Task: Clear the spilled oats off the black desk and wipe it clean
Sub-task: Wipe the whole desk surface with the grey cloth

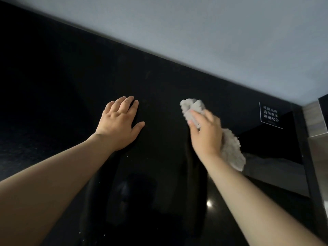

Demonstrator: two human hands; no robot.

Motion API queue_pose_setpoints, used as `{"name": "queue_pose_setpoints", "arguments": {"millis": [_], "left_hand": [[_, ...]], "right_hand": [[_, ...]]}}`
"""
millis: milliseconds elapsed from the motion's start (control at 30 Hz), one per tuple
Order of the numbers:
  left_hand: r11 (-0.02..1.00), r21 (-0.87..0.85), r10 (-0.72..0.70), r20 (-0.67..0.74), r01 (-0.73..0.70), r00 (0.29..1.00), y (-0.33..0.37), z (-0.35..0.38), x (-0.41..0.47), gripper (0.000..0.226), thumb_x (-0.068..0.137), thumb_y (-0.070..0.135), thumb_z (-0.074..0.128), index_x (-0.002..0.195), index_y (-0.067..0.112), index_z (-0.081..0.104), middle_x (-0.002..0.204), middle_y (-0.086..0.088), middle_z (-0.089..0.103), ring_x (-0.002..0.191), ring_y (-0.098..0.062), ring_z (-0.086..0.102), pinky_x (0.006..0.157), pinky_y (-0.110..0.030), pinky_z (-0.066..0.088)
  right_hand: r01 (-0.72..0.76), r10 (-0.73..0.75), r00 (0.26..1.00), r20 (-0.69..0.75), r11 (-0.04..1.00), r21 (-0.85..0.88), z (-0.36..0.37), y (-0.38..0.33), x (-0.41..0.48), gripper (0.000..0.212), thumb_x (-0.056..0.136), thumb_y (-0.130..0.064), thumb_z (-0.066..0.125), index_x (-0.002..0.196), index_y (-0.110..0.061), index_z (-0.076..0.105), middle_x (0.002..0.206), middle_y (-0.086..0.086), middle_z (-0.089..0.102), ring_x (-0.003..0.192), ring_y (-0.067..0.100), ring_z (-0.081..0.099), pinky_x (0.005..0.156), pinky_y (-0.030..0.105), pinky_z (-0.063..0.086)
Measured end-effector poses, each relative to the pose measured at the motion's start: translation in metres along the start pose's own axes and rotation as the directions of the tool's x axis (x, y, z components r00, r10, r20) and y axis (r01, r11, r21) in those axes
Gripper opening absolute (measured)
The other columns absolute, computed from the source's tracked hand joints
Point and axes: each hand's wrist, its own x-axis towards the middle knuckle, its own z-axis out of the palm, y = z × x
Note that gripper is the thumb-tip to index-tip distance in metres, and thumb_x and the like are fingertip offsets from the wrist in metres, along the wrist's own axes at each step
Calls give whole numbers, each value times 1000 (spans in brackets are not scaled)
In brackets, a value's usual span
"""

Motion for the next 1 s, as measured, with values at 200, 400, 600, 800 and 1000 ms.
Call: {"name": "queue_pose_setpoints", "arguments": {"millis": [200, 400, 600, 800, 1000], "left_hand": [[994, -97, 55, 91, -46, 994, -5, -9, 2, 78, 92, 57, 41, 153, 17, 15, 160, -1, 11, 148, -20, 5, 120, -37, 6], [975, -200, 108, 45, -97, 993, -7, -21, -53, 75, 94, 56, 39, 153, 15, 18, 159, 1, 16, 148, -14, 5, 121, -33, 1], [975, -219, 35, -13, -37, 999, -18, -4, -101, 74, 92, 56, 32, 150, 11, 29, 157, -2, 26, 147, -17, 15, 120, -34, 7], [985, -149, 94, 54, -85, 994, -35, 12, -119, 82, 87, 62, 22, 151, 10, 23, 161, -2, 10, 148, -19, -1, 118, -36, -3], [981, -183, 85, 76, -70, 993, -27, 6, -120, 76, 96, 50, 37, 154, 14, 6, 161, 1, -10, 146, -16, -18, 117, -34, -14]], "right_hand": [[128, -176, 959, 223, 969, 211, -23, -35, -111, 41, 83, -12, 70, 120, -32, 67, 124, -13, 57, 112, 4, 48, 96, 14, 40], [-32, 46, 998, -34, 940, 340, -46, -8, -17, 28, 86, -16, 60, 110, -26, 70, 114, -7, 60, 107, 17, 59, 95, 34, 48], [-149, 151, 986, -77, 989, 24, 1, -37, -31, 37, 87, -10, 62, 121, -24, 64, 129, 3, 56, 110, 31, 50, 90, 32, 43], [124, -152, 971, 185, 980, 154, -18, -75, -165, 47, 79, -6, 70, 122, -25, 65, 125, -6, 57, 110, 13, 51, 92, 21, 46], [-99, 35, 983, 179, 928, 360, -55, -56, -119, 30, 85, -14, 64, 109, -31, 71, 113, -16, 59, 110, 7, 54, 96, 22, 44]]}}
